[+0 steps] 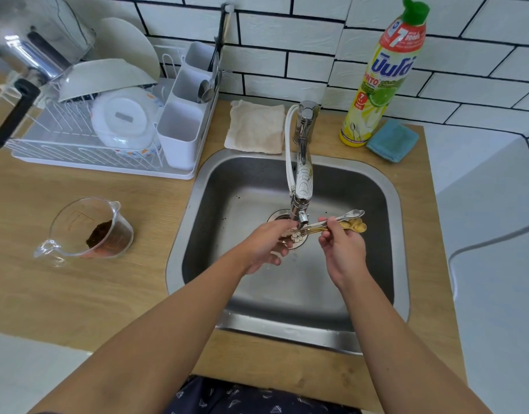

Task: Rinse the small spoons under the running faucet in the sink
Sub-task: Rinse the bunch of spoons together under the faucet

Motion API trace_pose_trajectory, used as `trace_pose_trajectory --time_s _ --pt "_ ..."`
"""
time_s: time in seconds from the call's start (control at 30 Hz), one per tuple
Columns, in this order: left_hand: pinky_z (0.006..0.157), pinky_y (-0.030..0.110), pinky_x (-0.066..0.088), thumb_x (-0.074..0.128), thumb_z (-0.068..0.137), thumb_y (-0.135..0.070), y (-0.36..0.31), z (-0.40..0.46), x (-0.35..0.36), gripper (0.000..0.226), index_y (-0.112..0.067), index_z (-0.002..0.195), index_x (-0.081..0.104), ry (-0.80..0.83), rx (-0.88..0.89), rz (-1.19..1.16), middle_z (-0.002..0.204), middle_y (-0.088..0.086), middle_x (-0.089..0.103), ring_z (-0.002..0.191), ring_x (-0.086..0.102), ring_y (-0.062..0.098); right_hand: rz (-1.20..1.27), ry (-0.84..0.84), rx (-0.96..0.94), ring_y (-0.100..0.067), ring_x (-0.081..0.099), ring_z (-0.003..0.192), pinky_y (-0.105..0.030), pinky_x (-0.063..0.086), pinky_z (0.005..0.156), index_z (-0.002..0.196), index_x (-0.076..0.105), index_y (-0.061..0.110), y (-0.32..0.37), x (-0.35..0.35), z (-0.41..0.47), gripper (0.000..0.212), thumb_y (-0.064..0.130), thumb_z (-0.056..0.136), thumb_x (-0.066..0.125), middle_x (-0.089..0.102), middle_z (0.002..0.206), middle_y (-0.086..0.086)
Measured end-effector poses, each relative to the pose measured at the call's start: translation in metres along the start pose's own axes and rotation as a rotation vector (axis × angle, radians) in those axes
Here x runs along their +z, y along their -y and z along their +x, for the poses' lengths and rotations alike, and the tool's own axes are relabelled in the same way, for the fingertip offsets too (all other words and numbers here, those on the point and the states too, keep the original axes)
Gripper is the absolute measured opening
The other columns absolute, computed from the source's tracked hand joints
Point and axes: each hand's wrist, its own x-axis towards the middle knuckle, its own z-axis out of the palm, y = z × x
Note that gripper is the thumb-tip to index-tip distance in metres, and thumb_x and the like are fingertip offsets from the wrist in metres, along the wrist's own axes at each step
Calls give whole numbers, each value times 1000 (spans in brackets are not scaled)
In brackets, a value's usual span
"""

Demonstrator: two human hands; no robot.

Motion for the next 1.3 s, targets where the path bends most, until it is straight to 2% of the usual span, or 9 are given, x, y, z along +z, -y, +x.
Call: trace_pose_trajectory --time_s 0.1,0.27,0.37,0.5,0.6,0.73,0.87,1.0,1.3 --pt "49 25 44 69 86 -55 3 1 -3 28 -28 80 68 -74 124 285 73 -1 62 64 59 13 -69 59 -33 -4 56 55 -16 52 57 76 77 12 1 2 1 31 3 100 61 71 74 -1" --pt "48 27 54 59 90 -39 -1 -5 -6 16 -35 105 65 49 151 472 102 4 71 76 73 12 -177 136 -1 -5 52 52 -18 50 54 81 69 3 0 8 6 20 -2 96 57 65 67 -4" --pt "54 34 62 59 84 -36 -4 -9 -14 19 -26 90 74 17 186 643 89 3 72 75 74 12 -255 219 50 -5 53 52 -18 50 53 72 71 9 2 10 9 29 -2 97 58 65 65 -1" --pt "62 31 63 62 74 -36 -8 -12 -25 20 -22 81 74 61 178 799 83 1 74 71 73 12 -378 370 128 -5 60 55 -19 53 56 89 73 2 0 17 9 16 0 98 61 72 78 -9" --pt "61 24 56 57 93 -30 -1 -18 -21 8 -23 91 59 142 96 668 81 -1 71 64 73 13 -400 410 150 -6 60 56 -18 53 58 91 73 1 -2 27 8 12 2 98 64 71 73 -6" --pt "47 28 42 39 105 -35 7 -29 -19 31 -10 92 50 55 18 579 67 -1 47 48 44 15 -423 465 168 -5 50 58 -16 44 54 96 76 4 -3 33 10 7 8 95 71 69 81 -4" --pt "42 23 20 41 102 -30 14 -41 -20 33 -24 70 38 248 -186 -62 55 -5 24 42 17 12 -138 521 267 -5 50 61 -17 42 55 116 66 9 -1 29 12 17 3 102 58 77 112 -11" --pt "36 17 16 43 98 -34 28 -46 -20 36 -24 64 40 506 -310 -491 50 -9 17 36 13 8 -194 600 258 -5 49 59 -16 45 57 111 64 15 -1 29 8 22 13 90 73 78 105 -10" --pt "44 17 20 53 101 -39 40 -54 -29 25 -16 108 60 407 -192 -428 69 -3 20 47 19 6 -315 546 249 -4 52 55 -15 46 54 105 69 10 -4 17 7 21 21 89 75 77 100 -9"
